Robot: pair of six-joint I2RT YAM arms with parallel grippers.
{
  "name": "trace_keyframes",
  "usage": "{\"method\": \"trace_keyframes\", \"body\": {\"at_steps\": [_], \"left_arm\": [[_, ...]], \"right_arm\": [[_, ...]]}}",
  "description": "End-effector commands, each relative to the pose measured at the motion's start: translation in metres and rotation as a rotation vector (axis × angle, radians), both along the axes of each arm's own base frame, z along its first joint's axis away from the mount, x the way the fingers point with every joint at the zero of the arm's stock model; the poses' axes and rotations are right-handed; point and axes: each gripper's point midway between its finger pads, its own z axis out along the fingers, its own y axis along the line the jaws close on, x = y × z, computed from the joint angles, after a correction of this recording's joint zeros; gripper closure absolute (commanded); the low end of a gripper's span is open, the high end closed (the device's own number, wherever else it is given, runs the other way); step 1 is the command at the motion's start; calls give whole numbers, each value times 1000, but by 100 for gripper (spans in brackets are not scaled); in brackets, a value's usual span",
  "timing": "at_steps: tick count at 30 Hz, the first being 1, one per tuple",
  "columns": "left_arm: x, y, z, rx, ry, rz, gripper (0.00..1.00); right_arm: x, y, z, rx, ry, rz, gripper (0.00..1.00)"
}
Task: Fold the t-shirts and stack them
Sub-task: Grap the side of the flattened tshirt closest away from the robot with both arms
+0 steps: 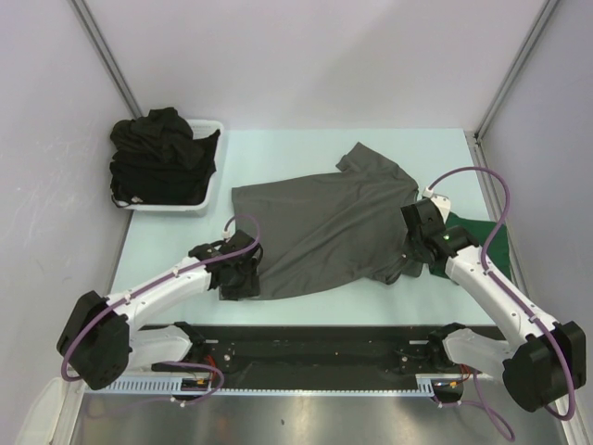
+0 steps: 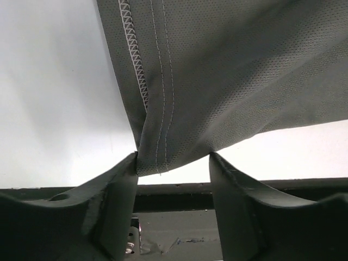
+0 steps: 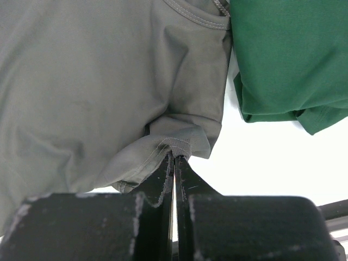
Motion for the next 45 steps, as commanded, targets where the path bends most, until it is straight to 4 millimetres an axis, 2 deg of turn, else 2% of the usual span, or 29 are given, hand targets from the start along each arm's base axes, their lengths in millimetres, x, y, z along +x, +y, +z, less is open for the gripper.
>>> {"method": "trace_keyframes", "body": {"at_steps": [1,9,11,12,13,15,20,28,36,45], "left_arm": [[8,-2,6,6,-30,16,43],[4,0,7,17,-12,15,55],[3,1,7,24,-4,15,62],[2,1,6,24,2,14,66],[1,0,6,22,6,7,82],[0,0,5,28,20,1,99],[5,1,10,47,13,-10,100],[14,1,17,74,-7,-20,100],[20,3,23,99,-21,-19,100],[22,15,32,166,-29,17,100]], "right_arm": [[9,2,17,14,-52,2,100],[11,2,17,18,-55,5,100],[11,1,15,11,-51,5,100],[11,-1,15,7,-51,-1,100],[12,-3,14,-1,-51,-7,100],[12,-11,11,-35,-36,-38,100],[15,-31,7,-94,-5,-115,100],[10,-46,0,-140,36,-177,100],[5,-52,-7,-149,77,-202,100],[12,-57,-7,-140,80,-204,100]]}}
